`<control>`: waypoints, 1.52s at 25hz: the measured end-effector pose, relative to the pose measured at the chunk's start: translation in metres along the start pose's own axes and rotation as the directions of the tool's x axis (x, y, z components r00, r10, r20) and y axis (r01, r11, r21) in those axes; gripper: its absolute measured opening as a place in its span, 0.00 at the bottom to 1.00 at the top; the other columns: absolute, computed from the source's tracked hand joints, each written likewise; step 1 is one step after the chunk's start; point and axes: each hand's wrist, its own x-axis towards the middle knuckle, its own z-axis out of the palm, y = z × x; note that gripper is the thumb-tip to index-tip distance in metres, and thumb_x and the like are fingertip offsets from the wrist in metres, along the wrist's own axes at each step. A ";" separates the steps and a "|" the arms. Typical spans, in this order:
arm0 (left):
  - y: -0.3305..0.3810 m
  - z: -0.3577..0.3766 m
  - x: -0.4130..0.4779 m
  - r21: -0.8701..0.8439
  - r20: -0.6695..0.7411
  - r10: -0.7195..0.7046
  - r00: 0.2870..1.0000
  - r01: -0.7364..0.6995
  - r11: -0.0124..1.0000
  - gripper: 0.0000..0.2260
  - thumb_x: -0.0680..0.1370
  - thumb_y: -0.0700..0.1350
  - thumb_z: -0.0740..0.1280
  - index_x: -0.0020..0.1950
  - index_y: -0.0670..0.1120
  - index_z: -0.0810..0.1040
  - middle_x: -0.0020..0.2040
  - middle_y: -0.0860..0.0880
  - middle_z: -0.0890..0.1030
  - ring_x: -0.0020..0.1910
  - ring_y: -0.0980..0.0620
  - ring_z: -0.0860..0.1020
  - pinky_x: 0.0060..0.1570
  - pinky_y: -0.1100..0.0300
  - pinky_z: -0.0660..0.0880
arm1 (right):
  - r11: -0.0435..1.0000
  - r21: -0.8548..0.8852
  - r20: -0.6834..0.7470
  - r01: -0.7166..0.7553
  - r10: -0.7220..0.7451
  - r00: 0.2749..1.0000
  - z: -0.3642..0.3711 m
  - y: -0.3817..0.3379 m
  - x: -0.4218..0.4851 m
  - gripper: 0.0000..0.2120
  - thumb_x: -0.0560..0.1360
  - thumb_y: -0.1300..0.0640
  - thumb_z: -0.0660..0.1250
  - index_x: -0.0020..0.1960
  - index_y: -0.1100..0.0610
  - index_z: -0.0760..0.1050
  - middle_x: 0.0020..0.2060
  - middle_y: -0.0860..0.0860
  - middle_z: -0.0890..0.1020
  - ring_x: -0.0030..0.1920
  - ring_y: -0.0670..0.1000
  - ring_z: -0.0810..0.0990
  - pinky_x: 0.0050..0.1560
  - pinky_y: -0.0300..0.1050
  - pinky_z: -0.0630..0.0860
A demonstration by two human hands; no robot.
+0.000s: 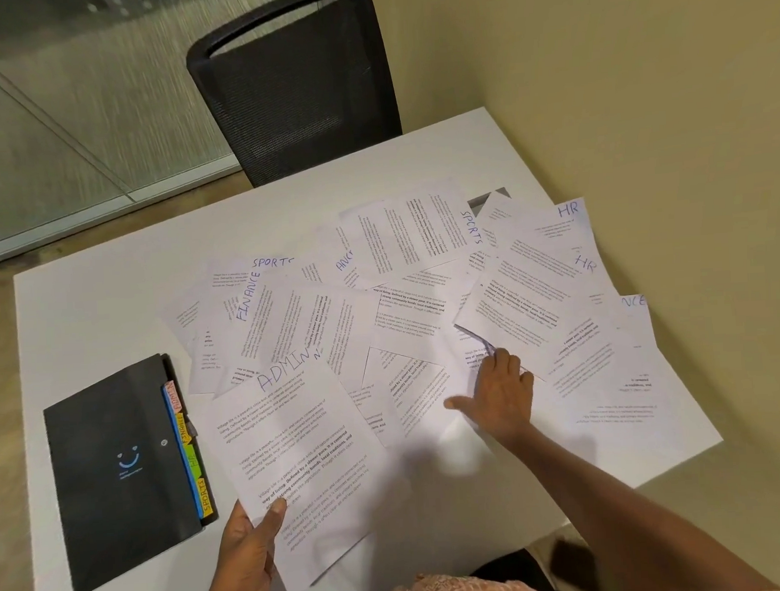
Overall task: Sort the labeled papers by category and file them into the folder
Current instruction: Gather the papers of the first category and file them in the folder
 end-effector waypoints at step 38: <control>0.016 0.002 0.006 -0.009 0.037 -0.007 0.999 0.007 1.000 0.23 0.83 0.31 0.65 0.75 0.50 0.74 0.60 0.43 0.83 0.54 0.42 0.82 0.40 0.54 0.86 | 0.050 0.796 0.305 -0.603 0.827 0.472 -0.034 0.150 -0.072 0.21 0.78 0.54 0.78 0.64 0.60 0.73 0.59 0.61 0.79 0.53 0.62 0.80 0.53 0.57 0.84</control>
